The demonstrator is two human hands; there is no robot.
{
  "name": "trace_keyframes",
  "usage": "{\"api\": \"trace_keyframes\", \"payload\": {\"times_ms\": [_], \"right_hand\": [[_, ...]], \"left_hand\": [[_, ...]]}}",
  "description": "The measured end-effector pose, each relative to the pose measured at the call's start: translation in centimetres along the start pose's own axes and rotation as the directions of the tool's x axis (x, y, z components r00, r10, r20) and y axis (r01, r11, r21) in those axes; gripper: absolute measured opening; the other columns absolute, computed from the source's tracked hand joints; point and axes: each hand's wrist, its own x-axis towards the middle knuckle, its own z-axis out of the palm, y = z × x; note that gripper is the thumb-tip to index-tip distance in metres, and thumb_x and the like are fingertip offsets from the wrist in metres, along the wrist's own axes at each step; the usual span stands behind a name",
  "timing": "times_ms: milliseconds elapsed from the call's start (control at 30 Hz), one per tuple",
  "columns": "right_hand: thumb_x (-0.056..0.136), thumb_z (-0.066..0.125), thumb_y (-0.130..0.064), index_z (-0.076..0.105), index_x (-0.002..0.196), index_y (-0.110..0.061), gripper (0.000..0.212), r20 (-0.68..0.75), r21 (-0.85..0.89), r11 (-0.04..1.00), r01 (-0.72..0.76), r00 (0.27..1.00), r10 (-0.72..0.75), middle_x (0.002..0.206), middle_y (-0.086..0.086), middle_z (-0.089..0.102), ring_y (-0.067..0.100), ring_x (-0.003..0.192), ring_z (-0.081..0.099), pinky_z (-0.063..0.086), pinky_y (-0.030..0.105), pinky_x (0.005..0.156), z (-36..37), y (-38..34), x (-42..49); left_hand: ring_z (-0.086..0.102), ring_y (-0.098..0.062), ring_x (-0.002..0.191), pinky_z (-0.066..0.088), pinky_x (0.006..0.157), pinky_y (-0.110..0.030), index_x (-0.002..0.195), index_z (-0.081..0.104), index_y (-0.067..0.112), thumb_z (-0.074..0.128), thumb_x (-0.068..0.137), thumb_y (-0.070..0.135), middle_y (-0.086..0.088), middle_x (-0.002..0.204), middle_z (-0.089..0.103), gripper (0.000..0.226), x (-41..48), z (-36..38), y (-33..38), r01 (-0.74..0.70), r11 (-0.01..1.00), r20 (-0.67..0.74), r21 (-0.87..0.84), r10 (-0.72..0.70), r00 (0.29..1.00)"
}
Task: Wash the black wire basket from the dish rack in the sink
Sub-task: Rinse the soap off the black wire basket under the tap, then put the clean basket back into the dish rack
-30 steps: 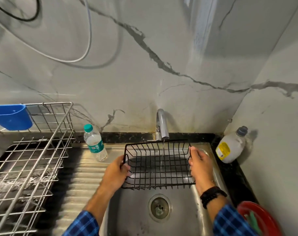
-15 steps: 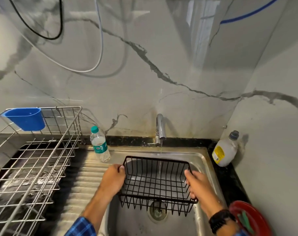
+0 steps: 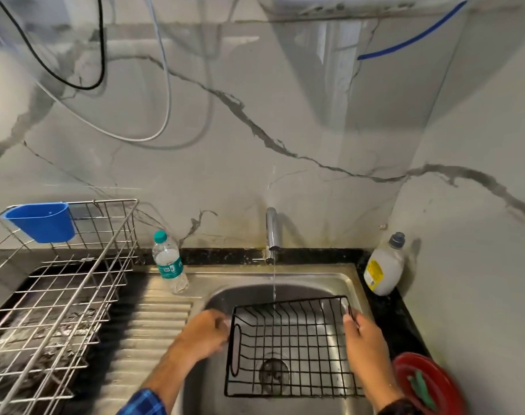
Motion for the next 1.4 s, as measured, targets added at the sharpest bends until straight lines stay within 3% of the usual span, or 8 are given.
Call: {"api": "trace_keyframes", "payload": {"times_ms": [267,400,600,1000,1033,1133,1233,1400], "right_hand": [[0.1,0.053,-0.011,0.066,0.129,-0.016,0.032,-0.008,0.048,0.998,0.03,1.0,-0.029,0.111,0.012,0.072,0.021,0.092,0.063,0.036,0.008,0.073,1.7,0.7,-1.4],[0.096,0.057,-0.004,0.069,0.123,-0.019,0.033,0.0,0.066,0.998,0.023,1.0,-0.023,0.117,0.012,0.072,0.023,0.104,0.066,0.042,0.014,0.085,3.2,1.8,-1.4],[0.095,0.057,-0.005,0.071,0.117,-0.027,0.034,0.057,0.11,0.993,-0.031,0.998,0.024,0.043,0.0,0.049,0.011,0.039,0.035,0.033,0.02,0.043,4.0,4.0,-1.5],[0.099,0.055,-0.01,0.066,0.118,-0.038,0.035,0.097,0.167,0.986,-0.026,0.995,0.01,0.067,-0.005,0.069,0.018,0.051,0.054,0.046,0.013,0.053,4.3,1.9,-1.3],[0.099,0.055,-0.012,0.068,0.119,-0.035,0.034,0.094,0.182,0.982,-0.042,0.995,0.025,0.065,-0.001,0.067,0.023,0.054,0.056,0.019,0.023,0.075,4.2,1.9,-1.3],[0.098,0.057,-0.016,0.072,0.111,-0.046,0.036,0.062,0.234,0.971,-0.046,0.998,0.032,0.06,-0.009,0.062,0.014,0.058,0.049,0.039,0.025,0.061,3.6,1.6,-1.9],[0.099,0.056,-0.014,0.073,0.108,-0.041,0.033,0.104,0.321,0.947,0.004,0.994,-0.04,0.055,-0.004,0.058,0.014,0.048,0.043,0.042,0.026,0.05,1.2,1.4,-3.5],[0.098,0.057,-0.03,0.068,0.113,-0.043,0.023,0.197,0.527,0.846,-0.075,0.98,-0.036,0.051,-0.002,0.031,0.008,0.037,0.027,0.028,0.015,0.042,-2.4,-2.5,-3.8]], "left_hand": [[0.057,-0.029,0.126,0.044,0.103,-0.035,0.146,0.047,0.012,0.043,0.104,0.016,-0.015,0.14,0.058,0.042,9.3,-0.2,7.1,-0.06,0.995,-0.034,0.074,0.063,0.997],[0.065,-0.027,0.098,0.058,0.085,-0.038,0.139,0.051,-0.005,0.047,0.098,0.0,-0.016,0.111,0.064,0.041,14.2,0.7,9.2,0.144,0.938,0.149,-0.315,-0.101,0.984],[0.064,-0.021,0.093,0.052,0.082,-0.025,0.13,0.056,-0.01,0.044,0.103,-0.002,-0.016,0.106,0.067,0.031,15.2,0.8,11.4,0.202,0.776,0.2,-0.597,-0.1,0.975],[0.05,-0.021,0.135,0.039,0.115,-0.04,0.153,0.038,0.037,0.042,0.105,0.017,0.001,0.154,0.046,0.052,10.7,0.3,10.1,-0.155,0.967,0.225,-0.204,0.2,0.953],[0.051,-0.019,0.134,0.042,0.111,-0.036,0.155,0.03,0.041,0.039,0.106,0.019,0.004,0.158,0.04,0.054,9.7,0.7,9.0,-0.17,0.967,0.174,-0.189,0.203,0.964],[0.063,-0.006,0.092,0.055,0.073,-0.021,0.155,0.033,0.035,0.045,0.105,0.022,0.0,0.147,0.052,0.053,6.3,1.2,4.3,-0.107,0.989,0.016,-0.1,0.109,0.994],[0.064,-0.025,0.114,0.053,0.094,-0.036,0.137,0.056,0.019,0.042,0.105,0.034,-0.009,0.133,0.064,0.038,3.3,1.5,-0.3,0.025,0.997,-0.04,-0.07,-0.028,0.999],[0.071,-0.018,0.07,0.053,0.061,-0.029,0.11,0.065,0.018,0.032,0.109,0.039,-0.004,0.083,0.073,0.039,-3.0,1.2,0.3,0.027,0.815,0.049,-0.579,0.002,0.999]]}}
